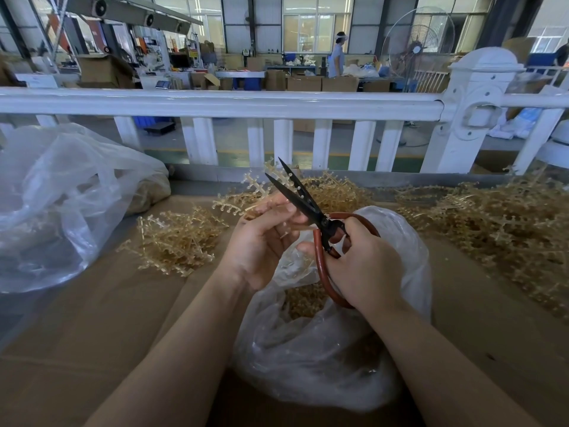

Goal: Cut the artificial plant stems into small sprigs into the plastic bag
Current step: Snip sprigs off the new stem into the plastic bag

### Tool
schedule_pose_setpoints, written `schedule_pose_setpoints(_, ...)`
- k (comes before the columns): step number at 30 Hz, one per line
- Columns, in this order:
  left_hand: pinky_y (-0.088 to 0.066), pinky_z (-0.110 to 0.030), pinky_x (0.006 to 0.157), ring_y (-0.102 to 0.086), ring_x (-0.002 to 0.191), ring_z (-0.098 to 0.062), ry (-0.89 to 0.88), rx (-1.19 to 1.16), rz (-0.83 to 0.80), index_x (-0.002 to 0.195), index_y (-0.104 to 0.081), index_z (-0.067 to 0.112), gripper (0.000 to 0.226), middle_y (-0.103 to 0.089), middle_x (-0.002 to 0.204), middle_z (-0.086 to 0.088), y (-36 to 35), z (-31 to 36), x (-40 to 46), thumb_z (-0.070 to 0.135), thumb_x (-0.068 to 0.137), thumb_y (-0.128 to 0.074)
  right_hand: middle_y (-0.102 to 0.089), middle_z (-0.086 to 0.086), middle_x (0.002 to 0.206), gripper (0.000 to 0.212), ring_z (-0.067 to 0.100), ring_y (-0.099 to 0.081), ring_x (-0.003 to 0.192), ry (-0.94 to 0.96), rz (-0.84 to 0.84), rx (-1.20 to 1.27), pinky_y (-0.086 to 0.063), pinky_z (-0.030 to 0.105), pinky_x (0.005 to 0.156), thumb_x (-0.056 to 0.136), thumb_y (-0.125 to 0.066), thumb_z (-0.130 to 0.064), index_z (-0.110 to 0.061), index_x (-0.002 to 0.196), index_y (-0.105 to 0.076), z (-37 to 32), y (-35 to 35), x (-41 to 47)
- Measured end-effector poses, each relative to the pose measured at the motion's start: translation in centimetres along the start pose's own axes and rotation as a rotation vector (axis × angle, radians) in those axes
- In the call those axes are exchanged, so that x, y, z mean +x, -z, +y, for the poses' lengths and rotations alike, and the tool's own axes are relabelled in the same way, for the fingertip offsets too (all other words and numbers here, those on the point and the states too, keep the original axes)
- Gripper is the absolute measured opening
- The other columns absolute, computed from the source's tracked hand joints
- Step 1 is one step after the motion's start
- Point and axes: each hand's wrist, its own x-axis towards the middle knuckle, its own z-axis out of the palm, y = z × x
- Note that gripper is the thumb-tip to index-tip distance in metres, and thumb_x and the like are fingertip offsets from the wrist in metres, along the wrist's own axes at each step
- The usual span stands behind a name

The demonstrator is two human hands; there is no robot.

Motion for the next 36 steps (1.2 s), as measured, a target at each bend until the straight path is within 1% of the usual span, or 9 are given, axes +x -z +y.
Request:
schedule_pose_setpoints(2, -0.052, -0.023, 0.072, -0.067, 0.078, -0.010, -0.018, -0.029, -0.021, 0.082, -0.075, 0.018, 0.007, -0.072, 0.085, -0.001, 0.06, 0.03, -0.09, 0.020, 0.076, -0.073, -0.048, -0.018, 0.059, 0.061, -0.001, -0.047, 0.052, 0.002, -0.016, 0.002, -0.033, 0.016, 0.049, 0.070, -0.045, -0.090, -0.030, 0.077, -0.048, -0.04, -0.01, 0.02)
schedule_pose_setpoints(4, -0.054, -0.022, 0.069, -0.067, 0.078, -0.009, -0.048, -0.055, -0.008, 0.088, -0.074, 0.016, 0.008, -0.073, 0.088, 0.000, 0.19, 0.04, -0.17, 0.020, 0.082, -0.071, -0.050, -0.019, 0.061, 0.063, -0.003, -0.049, 0.054, 0.010, -0.030, 0.006, -0.035, 0.014, 0.051, 0.070, -0.041, -0.092, -0.030, 0.079, -0.050, -0.05, -0.04, 0.00)
schedule_pose_setpoints(9, -0.053, -0.023, 0.064, -0.062, 0.071, -0.013, -0.140, -0.012, 0.039, 0.084, -0.067, 0.004, 0.006, -0.064, 0.082, -0.008, 0.30, 0.07, -0.14, 0.008, 0.080, -0.067, -0.049, -0.020, 0.061, 0.061, -0.002, -0.049, 0.054, 0.025, -0.033, 0.015, -0.035, 0.011, 0.052, 0.071, -0.038, -0.092, -0.032, 0.079, -0.049, 0.06, -0.06, -0.03)
schedule_pose_setpoints(13, -0.055, -0.023, 0.061, -0.068, 0.069, -0.013, -0.172, -0.029, -0.010, 0.078, -0.073, 0.006, 0.012, -0.071, 0.079, -0.007, -0.14, 0.05, -0.37, 0.003, 0.083, -0.062, -0.043, -0.021, 0.057, 0.064, -0.003, -0.045, 0.050, 0.026, -0.018, 0.024, -0.030, 0.010, 0.051, 0.071, -0.029, -0.097, -0.034, 0.075, -0.044, 0.01, 0.01, -0.03)
schedule_pose_setpoints(16, -0.053, -0.024, 0.062, -0.063, 0.066, -0.012, -0.151, -0.041, -0.006, 0.079, -0.069, 0.008, 0.010, -0.065, 0.077, -0.005, -0.34, -0.16, -0.33, 0.006, 0.085, -0.061, -0.040, -0.021, 0.054, 0.064, -0.003, -0.042, 0.047, 0.026, -0.002, 0.030, -0.026, 0.009, 0.049, 0.073, -0.030, -0.096, -0.033, 0.073, -0.044, -0.05, -0.01, -0.03)
schedule_pose_setpoints(19, -0.043, -0.026, 0.069, -0.057, 0.069, -0.011, -0.122, -0.017, 0.034, 0.085, -0.068, 0.011, 0.005, -0.060, 0.079, -0.004, -0.29, -0.39, -0.13, 0.013, 0.082, -0.064, -0.041, -0.022, 0.056, 0.063, -0.003, -0.043, 0.048, 0.035, -0.003, 0.029, -0.028, 0.011, 0.049, 0.074, -0.035, -0.094, -0.032, 0.075, -0.046, 0.13, -0.12, -0.06)
schedule_pose_setpoints(24, -0.043, -0.026, 0.069, -0.057, 0.069, -0.010, -0.101, 0.040, 0.041, 0.080, -0.075, 0.018, 0.009, -0.064, 0.081, -0.002, -0.35, -0.62, -0.27, 0.016, 0.081, -0.066, -0.035, -0.026, 0.060, 0.049, -0.008, -0.037, 0.051, 0.021, 0.017, -0.025, -0.024, 0.009, 0.052, 0.075, -0.057, -0.080, -0.034, 0.077, -0.043, 0.22, -0.22, 0.00)
schedule_pose_setpoints(31, -0.042, -0.025, 0.070, -0.057, 0.071, -0.010, -0.104, 0.058, 0.055, 0.091, -0.070, 0.012, 0.011, -0.062, 0.087, -0.006, -0.38, -0.59, -0.21, 0.017, 0.082, -0.066, -0.047, -0.020, 0.060, 0.051, -0.004, -0.043, 0.052, 0.026, 0.006, -0.017, -0.029, 0.012, 0.050, 0.074, -0.055, -0.083, -0.034, 0.076, -0.045, 0.16, -0.05, 0.03)
schedule_pose_setpoints(36, -0.041, -0.026, 0.070, -0.057, 0.070, -0.011, -0.099, 0.052, 0.042, 0.086, -0.070, 0.015, 0.007, -0.062, 0.080, -0.002, -0.41, -0.63, -0.13, 0.018, 0.081, -0.067, -0.039, -0.022, 0.057, 0.058, -0.003, -0.040, 0.048, 0.031, 0.016, 0.010, -0.029, 0.014, 0.050, 0.075, -0.046, -0.088, -0.030, 0.076, -0.046, -0.03, 0.08, 0.07)
